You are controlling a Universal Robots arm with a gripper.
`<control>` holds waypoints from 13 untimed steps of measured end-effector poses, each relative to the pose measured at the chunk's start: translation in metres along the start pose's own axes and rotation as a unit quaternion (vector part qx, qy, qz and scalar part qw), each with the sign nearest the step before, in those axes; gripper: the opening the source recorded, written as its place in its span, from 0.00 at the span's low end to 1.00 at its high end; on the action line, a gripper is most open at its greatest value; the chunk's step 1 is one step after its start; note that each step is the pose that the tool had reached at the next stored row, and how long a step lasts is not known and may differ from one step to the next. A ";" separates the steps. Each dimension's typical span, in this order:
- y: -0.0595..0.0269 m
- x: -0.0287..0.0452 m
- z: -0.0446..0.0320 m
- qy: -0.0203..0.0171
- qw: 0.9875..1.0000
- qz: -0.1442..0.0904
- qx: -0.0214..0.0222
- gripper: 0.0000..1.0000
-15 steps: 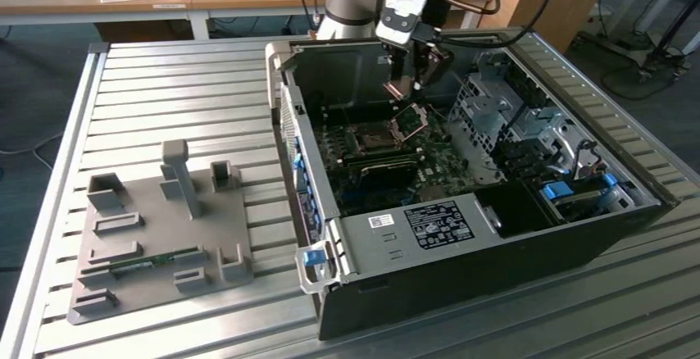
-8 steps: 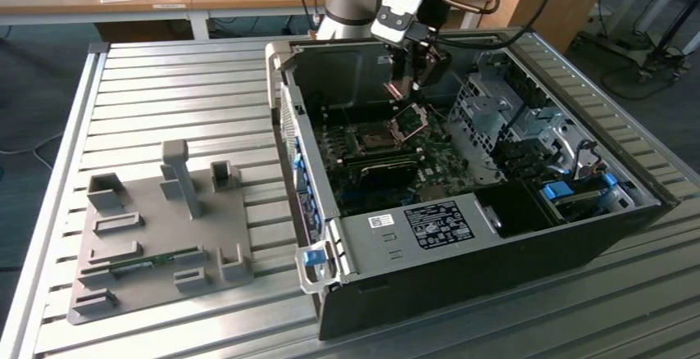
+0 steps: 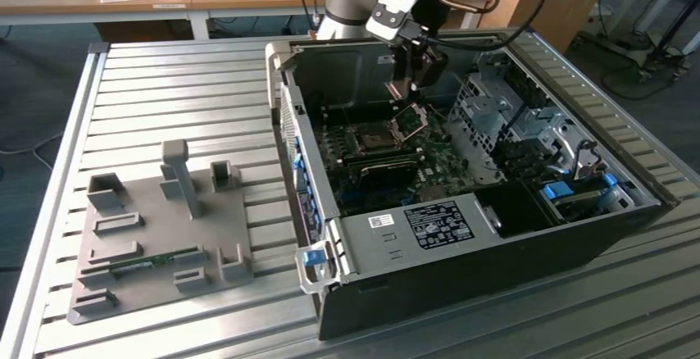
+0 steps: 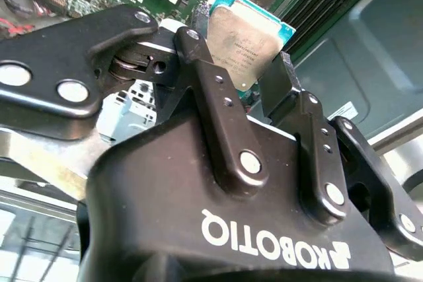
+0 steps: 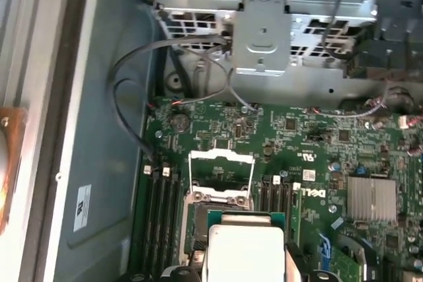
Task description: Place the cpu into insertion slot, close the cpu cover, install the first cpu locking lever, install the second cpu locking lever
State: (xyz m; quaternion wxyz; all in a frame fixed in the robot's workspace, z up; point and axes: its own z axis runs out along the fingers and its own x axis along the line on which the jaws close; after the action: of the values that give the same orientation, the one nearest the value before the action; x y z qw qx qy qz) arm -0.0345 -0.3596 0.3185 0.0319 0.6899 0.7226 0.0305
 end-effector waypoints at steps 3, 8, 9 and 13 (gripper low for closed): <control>0.0000 0.0000 0.0000 -0.002 1.000 0.019 0.000 0.54; 0.0000 0.0000 0.0000 -0.002 1.000 0.021 0.000 0.54; 0.0000 0.0000 0.0000 -0.001 1.000 0.021 0.000 0.54; -0.0001 0.0000 0.0001 0.006 1.000 0.022 0.000 0.54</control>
State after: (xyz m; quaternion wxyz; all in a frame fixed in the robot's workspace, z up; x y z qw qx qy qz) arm -0.0346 -0.3596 0.3185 0.0267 0.7052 0.7076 0.0358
